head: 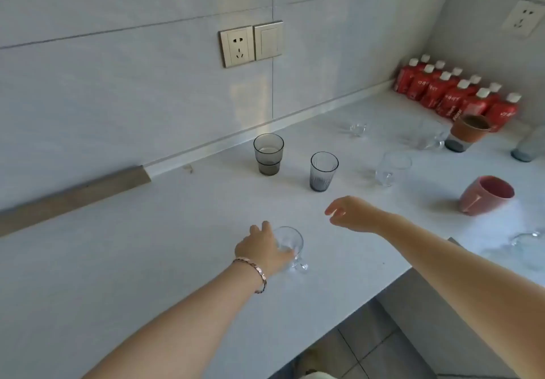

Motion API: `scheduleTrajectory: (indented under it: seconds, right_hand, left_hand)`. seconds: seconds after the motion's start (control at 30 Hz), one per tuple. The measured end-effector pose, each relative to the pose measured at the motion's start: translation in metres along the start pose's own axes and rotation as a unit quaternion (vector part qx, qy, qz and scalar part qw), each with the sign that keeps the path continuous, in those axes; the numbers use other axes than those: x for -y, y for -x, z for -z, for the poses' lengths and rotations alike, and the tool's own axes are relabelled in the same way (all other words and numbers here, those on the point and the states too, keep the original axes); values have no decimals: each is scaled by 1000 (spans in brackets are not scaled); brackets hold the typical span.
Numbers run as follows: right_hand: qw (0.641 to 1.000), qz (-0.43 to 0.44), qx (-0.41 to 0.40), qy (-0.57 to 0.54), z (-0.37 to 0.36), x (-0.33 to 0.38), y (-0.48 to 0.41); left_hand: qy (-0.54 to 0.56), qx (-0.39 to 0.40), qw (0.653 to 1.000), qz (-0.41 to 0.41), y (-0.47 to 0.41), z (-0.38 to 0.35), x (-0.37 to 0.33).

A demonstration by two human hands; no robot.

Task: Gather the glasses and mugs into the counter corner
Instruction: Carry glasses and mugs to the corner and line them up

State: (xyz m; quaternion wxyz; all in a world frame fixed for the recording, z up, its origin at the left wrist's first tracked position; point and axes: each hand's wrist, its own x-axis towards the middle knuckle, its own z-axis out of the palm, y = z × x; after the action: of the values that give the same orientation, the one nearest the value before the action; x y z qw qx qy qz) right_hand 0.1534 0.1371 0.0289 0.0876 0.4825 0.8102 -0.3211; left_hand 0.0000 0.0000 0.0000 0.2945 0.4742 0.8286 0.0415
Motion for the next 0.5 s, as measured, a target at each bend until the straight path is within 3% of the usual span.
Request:
scheduleTrajectory:
  seconds: [0.17,0.27,0.4,0.5]
  right_hand:
    - [997,26,2,69,32,-35,-46]
    - [996,55,-50,58,44,-44,-77]
    - [991,76,-103,26,55,-45,-117]
    - [996,42,-83,14,57,-40,-149]
  left_hand:
    - [-48,31,997,58,-28,-20,-30]
    - [-55,16,996,67,-34,-18,-31]
    - [-13,-56,995,81,-28,-7,-19]
    - [17,-138,986,97,-23,6,-6]
